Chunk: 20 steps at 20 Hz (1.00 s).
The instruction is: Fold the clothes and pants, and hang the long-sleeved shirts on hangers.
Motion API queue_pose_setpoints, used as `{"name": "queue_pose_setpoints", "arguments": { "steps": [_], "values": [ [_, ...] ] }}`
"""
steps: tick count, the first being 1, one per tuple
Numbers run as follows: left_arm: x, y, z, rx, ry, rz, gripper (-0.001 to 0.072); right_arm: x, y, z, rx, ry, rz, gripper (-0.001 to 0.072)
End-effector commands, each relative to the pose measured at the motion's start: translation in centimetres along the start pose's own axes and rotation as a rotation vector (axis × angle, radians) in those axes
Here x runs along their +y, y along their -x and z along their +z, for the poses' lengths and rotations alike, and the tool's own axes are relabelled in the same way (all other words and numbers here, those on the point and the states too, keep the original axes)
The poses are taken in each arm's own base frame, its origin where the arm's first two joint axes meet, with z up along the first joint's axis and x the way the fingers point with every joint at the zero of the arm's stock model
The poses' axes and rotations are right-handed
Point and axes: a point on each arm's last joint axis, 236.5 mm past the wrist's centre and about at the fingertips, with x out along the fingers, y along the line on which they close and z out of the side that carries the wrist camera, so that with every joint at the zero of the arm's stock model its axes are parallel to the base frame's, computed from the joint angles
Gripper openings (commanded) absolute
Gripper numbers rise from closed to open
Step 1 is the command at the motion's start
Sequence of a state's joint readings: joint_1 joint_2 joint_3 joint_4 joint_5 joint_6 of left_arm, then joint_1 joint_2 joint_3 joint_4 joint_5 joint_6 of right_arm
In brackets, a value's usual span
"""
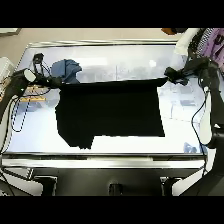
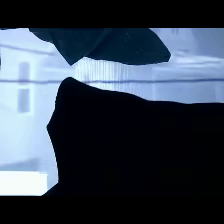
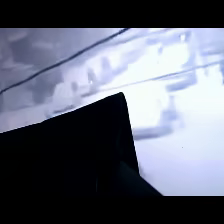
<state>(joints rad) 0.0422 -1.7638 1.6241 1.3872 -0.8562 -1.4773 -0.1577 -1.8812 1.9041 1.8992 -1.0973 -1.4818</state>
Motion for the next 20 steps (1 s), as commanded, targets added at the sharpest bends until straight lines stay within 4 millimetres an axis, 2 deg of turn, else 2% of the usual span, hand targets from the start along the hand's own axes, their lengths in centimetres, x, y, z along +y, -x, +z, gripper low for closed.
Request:
{"name": "queue_pose_setpoints", "arguments": {
  "steps": [1, 5, 9, 20],
  "values": [
    [-0.3, -1.6, -2.3, 0.085, -0.007, -0.012, 0.0018, -0.8, -1.9, -2.1, 0.085, -0.009, -0.010, 0.0027],
    [-0.6, -0.9, -6.1, 0.249, -0.019, -0.031, 0.0017, -1.4, -1.2, -5.9, 0.251, -0.004, -0.036, 0.0027],
    [-0.8, -0.3, -8.2, 0.340, -0.036, -0.044, 0.0018, -1.9, -1.0, -9.0, 0.385, -0.010, -0.050, 0.0027],
    [-0.6, -1.8, -12.2, 0.489, -0.025, -0.055, 0.0020, -3.1, -3.2, -13.2, 0.547, -0.064, -0.057, 0.0029]
  ]
}}
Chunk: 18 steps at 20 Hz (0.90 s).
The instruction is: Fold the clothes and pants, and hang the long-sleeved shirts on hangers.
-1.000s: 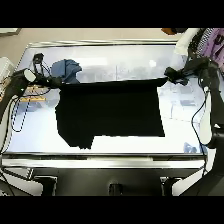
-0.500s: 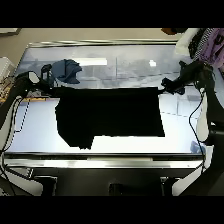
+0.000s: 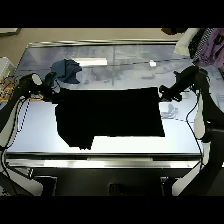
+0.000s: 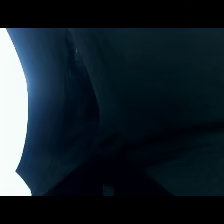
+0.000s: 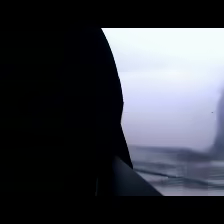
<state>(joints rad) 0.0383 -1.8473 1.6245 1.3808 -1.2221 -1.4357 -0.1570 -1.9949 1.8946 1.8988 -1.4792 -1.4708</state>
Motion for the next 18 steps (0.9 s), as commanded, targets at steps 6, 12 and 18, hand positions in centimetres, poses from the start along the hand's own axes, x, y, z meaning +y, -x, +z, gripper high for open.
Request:
{"name": "queue_pose_setpoints", "arguments": {
  "steps": [6, 12, 18],
  "values": [
    [-0.1, 0.8, -0.7, 0.028, 0.004, -0.005, 0.0444, 1.3, -0.2, -2.6, 0.101, 0.061, 0.063, 0.0344],
    [2.2, 9.0, -4.8, -0.026, 0.163, -0.126, 0.0490, 0.3, 10.3, -3.2, -0.090, 0.140, 0.182, 0.0478],
    [-0.7, 8.1, -18.4, -0.030, 0.519, -0.370, 0.0489, -3.9, 9.4, -12.1, -0.086, -0.046, 0.267, 0.0477]
  ]
}}
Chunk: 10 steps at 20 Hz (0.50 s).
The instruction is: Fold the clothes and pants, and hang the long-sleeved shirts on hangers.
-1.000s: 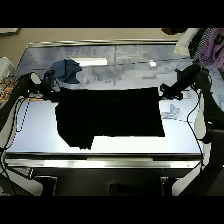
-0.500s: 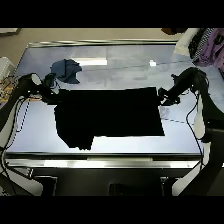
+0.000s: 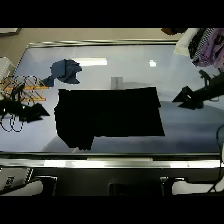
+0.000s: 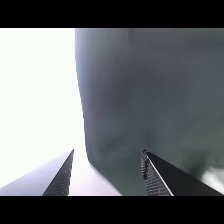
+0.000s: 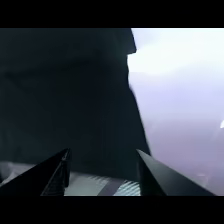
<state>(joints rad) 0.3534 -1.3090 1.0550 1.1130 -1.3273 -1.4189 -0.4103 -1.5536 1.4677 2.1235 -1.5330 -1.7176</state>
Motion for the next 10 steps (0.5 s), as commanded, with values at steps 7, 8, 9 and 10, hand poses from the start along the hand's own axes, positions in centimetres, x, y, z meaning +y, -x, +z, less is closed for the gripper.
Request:
{"name": "queue_pose_setpoints", "arguments": {
  "steps": [7, 8, 9, 10],
  "values": [
    [-1.1, -6.4, -11.5, 0.040, 0.248, -0.244, 0.0486, -2.0, -3.9, -8.4, -0.024, -0.103, 0.027, 0.0477],
    [-0.8, -7.0, -11.9, 0.041, 0.263, -0.239, 0.0486, -2.0, -3.9, -8.4, -0.023, -0.105, 0.028, 0.0477],
    [-0.5, -7.5, -12.4, 0.049, 0.276, -0.234, 0.0487, -1.9, -3.9, -8.4, -0.024, -0.105, 0.030, 0.0477],
    [-0.4, -7.9, -12.9, 0.061, 0.285, -0.233, 0.0486, -1.9, -3.9, -8.4, -0.025, -0.106, 0.032, 0.0477]
  ]
}}
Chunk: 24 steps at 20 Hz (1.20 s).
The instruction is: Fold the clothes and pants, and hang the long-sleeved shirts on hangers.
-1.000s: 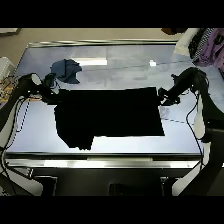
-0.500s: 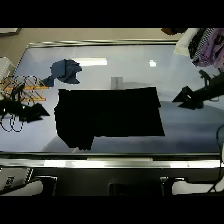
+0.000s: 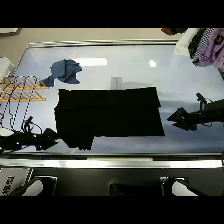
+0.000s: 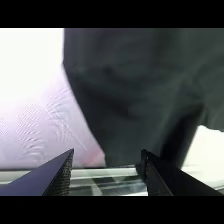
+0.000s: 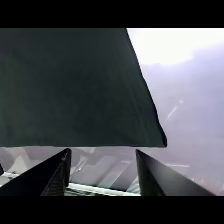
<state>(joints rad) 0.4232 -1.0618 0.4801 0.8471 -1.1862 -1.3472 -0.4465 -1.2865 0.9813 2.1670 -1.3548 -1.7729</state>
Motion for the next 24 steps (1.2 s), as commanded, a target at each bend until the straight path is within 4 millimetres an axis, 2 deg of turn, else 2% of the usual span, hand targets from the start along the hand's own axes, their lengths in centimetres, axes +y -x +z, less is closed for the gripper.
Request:
{"name": "queue_pose_setpoints", "arguments": {
  "steps": [1, 6, 10, 11, 14, 17, 19, 21, 22, 24],
  "values": [
    [1.0, -1.6, -1.3, 0.006, 0.041, -0.018, 0.0487, 0.0, -0.3, -0.4, -0.008, -0.009, 0.010, 0.0477],
    [0.1, -2.5, -0.8, -0.036, 0.045, -0.064, 0.0487, 0.3, -0.3, -0.3, -0.012, -0.011, 0.021, 0.0477],
    [-0.2, -4.4, -1.6, 0.014, 0.033, -0.052, 0.0486, 0.3, -0.3, -0.2, -0.014, -0.012, 0.024, 0.0477],
    [0.0, -4.9, -1.8, 0.029, 0.034, -0.043, 0.0464, 0.3, -0.3, -0.2, -0.014, -0.012, 0.024, 0.0477],
    [0.0, -5.4, -2.2, 0.054, 0.049, -0.043, 0.0017, 0.5, -0.3, -0.4, -0.008, -0.021, 0.030, 0.0477],
    [0.0, -5.4, -2.1, 0.053, 0.047, -0.044, 0.0021, 2.5, -0.2, -1.4, 0.037, -0.033, 0.113, 0.0479],
    [0.0, -5.4, -2.2, 0.056, 0.047, -0.045, 0.0020, 2.1, -0.2, -1.2, 0.026, -0.021, 0.099, 0.0480],
    [0.0, -5.4, -2.2, 0.055, 0.047, -0.045, 0.0020, 0.3, -0.6, 0.5, -0.037, -0.014, 0.028, 0.0479],
    [0.0, -5.4, -2.2, 0.056, 0.047, -0.044, 0.0020, -1.1, -1.2, 0.6, -0.022, -0.028, -0.010, 0.0479],
    [0.0, -5.4, -2.2, 0.056, 0.047, -0.045, 0.0021, -2.8, -3.2, -0.7, 0.087, -0.069, -0.026, 0.0481]
  ]
}}
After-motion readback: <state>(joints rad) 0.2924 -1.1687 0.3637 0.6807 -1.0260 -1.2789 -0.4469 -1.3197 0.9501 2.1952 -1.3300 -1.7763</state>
